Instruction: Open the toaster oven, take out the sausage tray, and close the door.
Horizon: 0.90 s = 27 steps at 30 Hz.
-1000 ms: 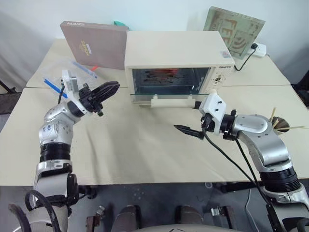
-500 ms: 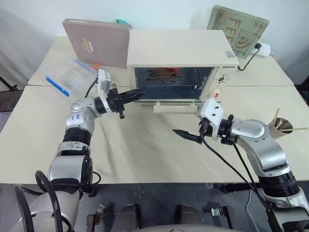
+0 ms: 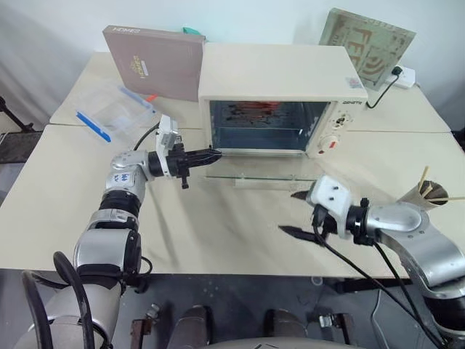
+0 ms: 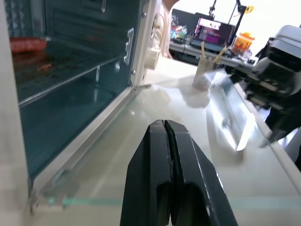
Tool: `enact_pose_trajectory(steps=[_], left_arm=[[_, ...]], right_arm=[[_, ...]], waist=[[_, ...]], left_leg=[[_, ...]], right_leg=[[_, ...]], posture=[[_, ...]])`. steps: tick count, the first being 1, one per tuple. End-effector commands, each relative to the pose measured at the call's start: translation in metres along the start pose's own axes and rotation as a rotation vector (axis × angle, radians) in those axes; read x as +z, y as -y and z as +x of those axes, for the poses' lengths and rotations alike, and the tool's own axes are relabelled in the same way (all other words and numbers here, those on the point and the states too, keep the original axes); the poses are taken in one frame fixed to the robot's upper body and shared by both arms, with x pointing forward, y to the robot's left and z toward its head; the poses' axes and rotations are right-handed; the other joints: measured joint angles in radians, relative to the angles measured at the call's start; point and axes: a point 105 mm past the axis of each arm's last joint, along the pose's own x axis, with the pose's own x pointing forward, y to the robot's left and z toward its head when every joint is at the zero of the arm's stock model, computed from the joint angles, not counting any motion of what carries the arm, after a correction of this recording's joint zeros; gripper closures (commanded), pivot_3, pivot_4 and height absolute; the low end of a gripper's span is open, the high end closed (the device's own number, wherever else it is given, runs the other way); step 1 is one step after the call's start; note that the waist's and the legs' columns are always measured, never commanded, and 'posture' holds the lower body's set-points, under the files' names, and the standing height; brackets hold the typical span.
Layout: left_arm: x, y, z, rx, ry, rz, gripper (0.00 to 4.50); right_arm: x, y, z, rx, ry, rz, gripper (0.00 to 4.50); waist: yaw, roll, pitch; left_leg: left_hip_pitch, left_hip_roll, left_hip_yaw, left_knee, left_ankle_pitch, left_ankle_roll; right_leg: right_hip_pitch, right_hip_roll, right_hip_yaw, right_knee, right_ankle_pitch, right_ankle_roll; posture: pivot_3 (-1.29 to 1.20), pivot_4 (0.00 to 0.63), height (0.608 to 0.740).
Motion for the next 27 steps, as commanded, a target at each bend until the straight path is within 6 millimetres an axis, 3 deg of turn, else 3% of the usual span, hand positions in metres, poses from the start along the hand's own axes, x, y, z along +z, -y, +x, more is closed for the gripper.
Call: enact_pose_trajectory(steps=[1,8,15,18,21,27], left_arm=[[0.005,0.002,0.003,-0.039,-0.033,0.049,4.49],[-0.01,0.009,0.007,-0.091,-0.132,0.067,4.49],[-0.03,0.012,0.008,-0.123,-0.262,0.098,4.49],[-0.034,0.014,0.009,-0.135,-0.289,0.112,4.49],[-0.039,0.014,0.009,-0.142,-0.325,0.133,4.49],[-0.053,0.018,0.007,-0.173,-0.406,0.207,4.49]], right_arm=[[0.006,-0.01,-0.013,0.043,-0.022,-0.021,0.0],[0.005,-0.023,-0.032,0.096,-0.085,-0.039,0.0],[0.05,-0.006,-0.042,0.009,0.054,-0.099,0.0],[0.072,0.008,-0.036,-0.067,0.114,-0.148,0.0],[0.079,0.018,-0.028,-0.12,0.114,-0.194,0.0],[0.09,0.051,0.019,-0.272,0.084,-0.34,0.0]], waist=[[0.0,0.0,0.0],[0.002,-0.001,0.001],[0.001,-0.002,0.001],[-0.002,-0.002,0.001],[-0.002,-0.002,0.001],[-0.005,-0.002,0.001]], left_leg=[[0.0,0.0,0.0,0.001,0.0,0.0],[-0.001,0.0,0.0,0.005,0.0,0.001],[-0.001,0.0,-0.001,0.005,0.0,0.001],[-0.001,0.0,-0.001,0.005,0.0,0.001],[-0.001,0.0,-0.001,0.005,0.0,0.001],[-0.001,0.0,0.0,0.007,0.0,0.001]], right_leg=[[0.0,0.0,0.0,0.0,0.0,0.0],[0.001,0.0,0.0,0.002,0.0,0.0],[0.001,0.0,0.0,0.002,0.0,0.0],[0.001,0.0,0.0,0.002,0.0,0.0],[0.0,0.0,0.0,0.003,0.0,0.0],[-0.001,-0.001,0.001,0.006,0.0,0.0]], posture=[[0.0,0.15,0.74],[0.0,0.15,0.74],[0.0,0.15,0.74],[0.0,0.15,0.74],[0.0,0.15,0.74],[0.0,0.15,0.74]])
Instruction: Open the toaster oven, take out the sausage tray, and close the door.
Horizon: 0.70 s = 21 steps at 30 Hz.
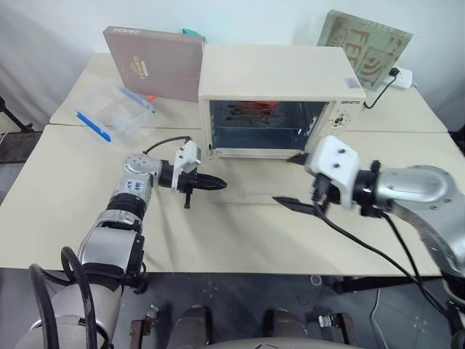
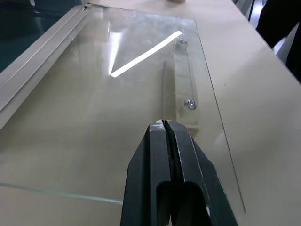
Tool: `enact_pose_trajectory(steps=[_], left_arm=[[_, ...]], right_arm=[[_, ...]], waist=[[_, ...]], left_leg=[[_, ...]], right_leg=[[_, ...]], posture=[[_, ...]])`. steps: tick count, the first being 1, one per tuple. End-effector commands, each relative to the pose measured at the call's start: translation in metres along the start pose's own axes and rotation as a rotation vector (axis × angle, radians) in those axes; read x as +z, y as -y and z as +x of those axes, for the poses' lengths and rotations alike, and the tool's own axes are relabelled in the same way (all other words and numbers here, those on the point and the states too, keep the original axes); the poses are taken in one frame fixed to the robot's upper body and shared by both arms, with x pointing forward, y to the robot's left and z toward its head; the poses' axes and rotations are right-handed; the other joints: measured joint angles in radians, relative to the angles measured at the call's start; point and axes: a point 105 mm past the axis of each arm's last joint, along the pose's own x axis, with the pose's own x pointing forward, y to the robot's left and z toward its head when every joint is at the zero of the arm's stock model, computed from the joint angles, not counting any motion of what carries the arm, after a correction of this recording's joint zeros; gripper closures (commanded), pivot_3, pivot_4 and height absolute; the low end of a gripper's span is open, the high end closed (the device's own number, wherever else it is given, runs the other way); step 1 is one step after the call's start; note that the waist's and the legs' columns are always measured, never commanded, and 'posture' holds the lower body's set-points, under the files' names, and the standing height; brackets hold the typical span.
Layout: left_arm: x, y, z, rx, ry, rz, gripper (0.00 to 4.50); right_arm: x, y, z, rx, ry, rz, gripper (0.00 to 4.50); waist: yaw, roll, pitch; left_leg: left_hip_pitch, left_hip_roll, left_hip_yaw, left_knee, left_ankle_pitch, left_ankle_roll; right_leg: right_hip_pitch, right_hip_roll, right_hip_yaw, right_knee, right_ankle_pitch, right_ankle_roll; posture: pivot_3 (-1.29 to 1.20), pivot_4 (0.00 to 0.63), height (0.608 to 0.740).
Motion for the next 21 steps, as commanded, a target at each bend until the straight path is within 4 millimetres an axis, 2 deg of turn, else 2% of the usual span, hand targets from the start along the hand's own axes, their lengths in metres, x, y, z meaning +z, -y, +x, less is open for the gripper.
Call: enact_pose_trajectory(steps=[1,5,8,13,16,21], left_arm=[[-0.009,0.004,0.0,-0.017,-0.052,0.026,4.49],[0.008,0.0,-0.009,0.046,0.132,0.013,4.49],[0.02,-0.002,-0.023,0.098,0.295,-0.015,4.49],[0.026,-0.002,-0.048,0.22,0.457,-0.045,4.49],[0.023,0.011,-0.067,0.295,0.527,-0.071,4.49],[0.016,0.032,-0.079,0.368,0.537,-0.112,4.49]], right_arm=[[-0.003,0.017,0.019,-0.108,-0.05,-0.126,0.0],[-0.01,0.039,0.042,-0.221,-0.132,-0.21,0.0],[-0.01,0.057,0.06,-0.313,-0.177,-0.274,0.0],[-0.003,0.072,0.082,-0.395,-0.2,-0.336,0.0],[-0.009,0.081,0.096,-0.436,-0.251,-0.428,0.0],[-0.011,0.088,0.111,-0.45,-0.275,-0.529,0.0]], waist=[[0.002,0.0,0.0],[-0.004,0.0,0.0],[-0.021,0.0,0.0],[-0.036,0.0,0.0],[-0.053,0.0,0.0],[-0.06,0.0,0.0]], left_leg=[[0.0,0.0,0.0,0.0,0.0,0.0],[0.0,0.0,0.0,0.0,0.0,0.0],[-0.001,0.0,0.0,0.0,0.0,0.0],[-0.001,0.0,-0.002,-0.002,0.0,0.0],[0.0,0.0,-0.004,-0.002,0.0,0.0],[0.0,0.0,-0.005,-0.003,0.0,-0.001]], right_leg=[[0.0,0.0,0.0,0.001,0.0,0.0],[-0.001,0.0,0.0,0.001,0.0,0.0],[-0.003,0.0,0.0,0.004,0.0,0.0],[-0.005,-0.001,0.0,0.009,0.0,0.0],[-0.005,-0.001,0.0,0.011,0.0,0.0],[-0.005,0.0,0.0,0.011,0.0,0.0]], posture=[[0.0,0.15,0.74],[0.0,0.15,0.74],[0.0,0.15,0.74],[0.0,0.15,0.74],[0.0,0.15,0.74],[0.0,0.15,0.74]])
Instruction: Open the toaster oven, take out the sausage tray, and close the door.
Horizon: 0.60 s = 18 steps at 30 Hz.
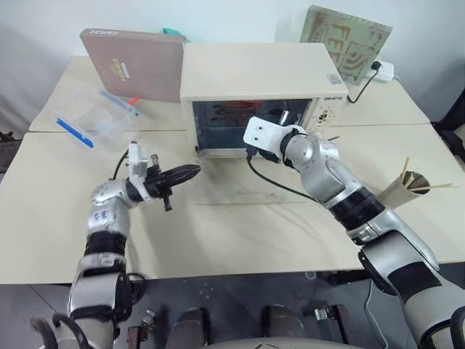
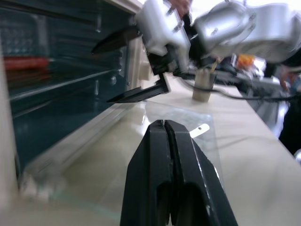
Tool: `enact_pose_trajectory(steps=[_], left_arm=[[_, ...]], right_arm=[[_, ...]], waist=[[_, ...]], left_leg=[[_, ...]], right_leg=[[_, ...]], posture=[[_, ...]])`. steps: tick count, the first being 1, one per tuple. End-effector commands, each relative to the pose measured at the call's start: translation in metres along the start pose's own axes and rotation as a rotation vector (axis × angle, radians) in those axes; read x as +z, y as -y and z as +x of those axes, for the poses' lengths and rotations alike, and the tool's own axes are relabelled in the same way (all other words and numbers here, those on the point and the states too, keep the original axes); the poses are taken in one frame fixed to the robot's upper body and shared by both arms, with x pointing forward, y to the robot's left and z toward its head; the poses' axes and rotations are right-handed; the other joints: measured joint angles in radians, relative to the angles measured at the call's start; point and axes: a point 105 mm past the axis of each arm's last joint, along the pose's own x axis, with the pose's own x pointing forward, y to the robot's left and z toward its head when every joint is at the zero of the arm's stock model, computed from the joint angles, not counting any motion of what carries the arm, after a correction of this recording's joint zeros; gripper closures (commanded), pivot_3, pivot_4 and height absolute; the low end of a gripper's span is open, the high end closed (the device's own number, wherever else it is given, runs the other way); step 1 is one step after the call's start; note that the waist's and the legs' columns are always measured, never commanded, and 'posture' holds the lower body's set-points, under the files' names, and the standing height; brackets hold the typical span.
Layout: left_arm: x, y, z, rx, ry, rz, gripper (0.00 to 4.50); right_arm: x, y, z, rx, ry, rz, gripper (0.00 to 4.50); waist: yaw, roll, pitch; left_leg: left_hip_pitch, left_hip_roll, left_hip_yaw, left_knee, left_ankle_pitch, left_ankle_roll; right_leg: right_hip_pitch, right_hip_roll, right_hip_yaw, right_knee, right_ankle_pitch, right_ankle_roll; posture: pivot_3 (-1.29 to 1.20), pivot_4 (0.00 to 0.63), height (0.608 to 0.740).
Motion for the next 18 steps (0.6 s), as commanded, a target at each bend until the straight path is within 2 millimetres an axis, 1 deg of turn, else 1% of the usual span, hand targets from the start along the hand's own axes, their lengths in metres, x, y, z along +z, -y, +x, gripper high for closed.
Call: enact_pose_trajectory(steps=[1,3,6,9,12,13,16,17,18], left_arm=[[0.017,0.006,-0.007,0.044,0.036,0.04,4.49],[0.019,0.008,-0.009,0.065,0.038,0.034,4.49],[0.025,0.01,-0.02,0.136,0.061,0.014,4.49],[0.026,0.011,-0.027,0.196,0.048,0.002,3.97],[0.029,0.015,-0.029,0.199,0.057,-0.002,3.13],[0.029,0.015,-0.029,0.204,0.06,-0.002,2.77],[0.032,0.013,-0.029,0.222,0.071,0.007,1.89],[0.032,0.012,-0.029,0.229,0.074,0.007,1.7],[0.032,0.011,-0.028,0.233,0.076,0.005,1.42]], right_arm=[[0.016,0.012,0.007,-0.062,0.05,-0.089,0.0],[0.017,0.014,0.01,-0.072,0.053,-0.101,0.0],[0.022,0.017,0.018,-0.096,0.06,-0.139,0.0],[0.024,0.019,0.023,-0.104,0.055,-0.165,0.0],[0.025,0.017,0.026,-0.096,0.051,-0.171,0.59],[0.026,0.017,0.027,-0.095,0.051,-0.169,0.95],[0.026,0.017,0.028,-0.097,0.05,-0.169,1.94],[0.026,0.017,0.028,-0.091,0.047,-0.165,2.16],[0.025,0.016,0.029,-0.086,0.044,-0.163,2.5]], waist=[[-0.001,0.0,0.0],[0.003,0.0,0.0],[0.002,0.0,0.0],[0.001,0.0,0.0],[0.004,0.001,0.0],[0.005,0.001,0.0],[0.005,0.001,0.0],[0.005,0.001,0.0],[0.005,0.001,0.0]], left_leg=[[0.0,0.0,0.0,0.0,0.0,0.0],[0.0,0.0,0.0,0.001,0.0,0.0],[0.0,0.0,0.0,0.001,0.0,0.0],[0.001,0.0,-0.001,0.0,0.0,-0.001],[0.001,0.0,-0.001,0.0,0.0,-0.001],[0.001,0.0,-0.001,0.0,0.0,-0.001],[0.001,0.0,-0.001,0.001,0.0,-0.001],[0.001,0.0,-0.001,0.001,0.0,-0.001],[0.001,0.0,-0.001,0.001,0.0,-0.001]], right_leg=[[0.0,0.0,0.0,0.0,0.0,0.0],[0.001,0.0,0.001,0.0,0.0,0.0],[0.001,0.0,0.001,0.0,0.0,0.0],[0.001,0.001,0.002,0.0,0.0,0.0],[0.001,0.001,0.003,0.0,0.0,0.0],[0.001,0.001,0.003,0.0,0.0,0.0],[0.001,0.001,0.005,0.0,0.0,0.0],[0.001,0.001,0.005,0.0,0.0,0.0],[0.001,0.001,0.005,0.0,0.0,0.0]], posture=[[0.0,0.15,0.74],[0.0,0.15,0.74],[0.0,0.15,0.74],[0.0,0.15,0.74],[0.0,0.15,0.74],[0.0,0.15,0.74],[0.0,0.15,0.74],[0.0,0.15,0.74],[0.0,0.15,0.74]])
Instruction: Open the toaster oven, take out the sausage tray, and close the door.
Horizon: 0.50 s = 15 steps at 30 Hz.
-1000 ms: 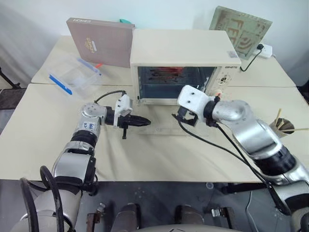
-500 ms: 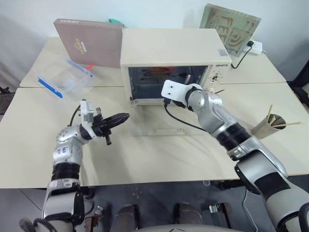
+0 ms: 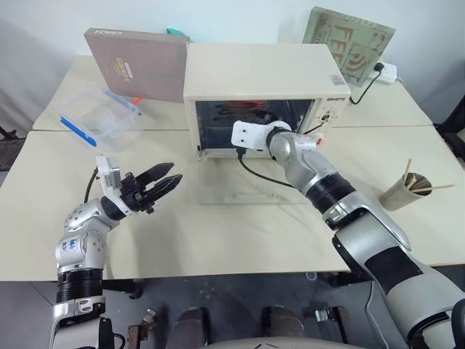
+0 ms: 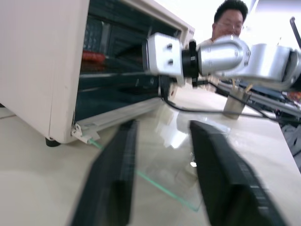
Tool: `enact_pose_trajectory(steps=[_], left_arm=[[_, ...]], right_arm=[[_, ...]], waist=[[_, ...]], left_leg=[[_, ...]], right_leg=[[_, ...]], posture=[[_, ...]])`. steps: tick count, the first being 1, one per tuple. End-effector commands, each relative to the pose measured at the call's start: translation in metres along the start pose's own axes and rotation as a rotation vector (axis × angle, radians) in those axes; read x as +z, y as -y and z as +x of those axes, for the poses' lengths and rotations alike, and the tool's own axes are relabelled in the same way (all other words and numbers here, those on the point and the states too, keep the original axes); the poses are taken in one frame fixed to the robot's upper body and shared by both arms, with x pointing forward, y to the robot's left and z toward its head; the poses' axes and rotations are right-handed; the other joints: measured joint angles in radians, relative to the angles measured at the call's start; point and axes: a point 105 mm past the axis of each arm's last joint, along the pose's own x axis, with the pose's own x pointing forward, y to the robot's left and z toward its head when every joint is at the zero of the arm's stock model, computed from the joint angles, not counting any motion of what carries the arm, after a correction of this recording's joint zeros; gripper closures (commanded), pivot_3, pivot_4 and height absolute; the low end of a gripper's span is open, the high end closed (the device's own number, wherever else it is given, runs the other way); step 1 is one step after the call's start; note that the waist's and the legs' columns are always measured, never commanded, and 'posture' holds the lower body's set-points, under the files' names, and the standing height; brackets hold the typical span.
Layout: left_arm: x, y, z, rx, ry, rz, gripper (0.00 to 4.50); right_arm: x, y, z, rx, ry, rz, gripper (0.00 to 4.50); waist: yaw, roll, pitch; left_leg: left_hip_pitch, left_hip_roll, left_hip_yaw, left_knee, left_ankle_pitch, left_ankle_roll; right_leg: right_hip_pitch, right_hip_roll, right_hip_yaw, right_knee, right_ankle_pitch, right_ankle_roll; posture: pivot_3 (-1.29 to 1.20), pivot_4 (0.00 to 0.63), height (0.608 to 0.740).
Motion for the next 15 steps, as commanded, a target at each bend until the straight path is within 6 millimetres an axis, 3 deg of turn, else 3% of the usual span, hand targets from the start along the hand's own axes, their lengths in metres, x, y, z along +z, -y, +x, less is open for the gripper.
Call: enact_pose_trajectory(steps=[1,5,6,15], left_arm=[[0.012,-0.001,0.001,0.009,0.038,0.037,1.11],[0.019,-0.007,0.006,0.035,0.075,0.066,0.01],[0.019,-0.008,0.007,0.037,0.077,0.068,0.0],[0.013,-0.01,0.006,0.053,0.044,0.078,0.0]], right_arm=[[0.005,0.019,-0.001,-0.044,0.013,-0.003,2.84],[0.003,0.015,-0.001,-0.041,0.01,-0.016,4.16],[0.003,0.015,-0.002,-0.045,0.01,-0.021,4.42],[0.018,0.011,-0.015,-0.073,0.072,-0.066,4.48]], waist=[[0.0,0.0,0.0],[-0.001,0.0,0.0],[0.0,0.0,0.0],[0.0,0.0,0.0]], left_leg=[[0.0,0.0,0.0,0.0,0.0,0.0],[0.0,0.0,0.0,0.0,0.0,0.0],[0.0,0.0,0.0,0.0,0.0,0.0],[0.0,0.0,0.0,-0.002,0.0,-0.001]], right_leg=[[0.0,0.0,0.0,0.0,0.0,0.0],[0.0,0.0,0.0,0.0,0.0,0.0],[0.0,0.0,0.0,0.0,0.0,0.0],[0.0,0.001,0.001,0.0,0.0,0.0]], posture=[[0.0,0.15,0.74],[0.0,0.15,0.74],[0.0,0.15,0.74],[0.0,0.15,0.74]])
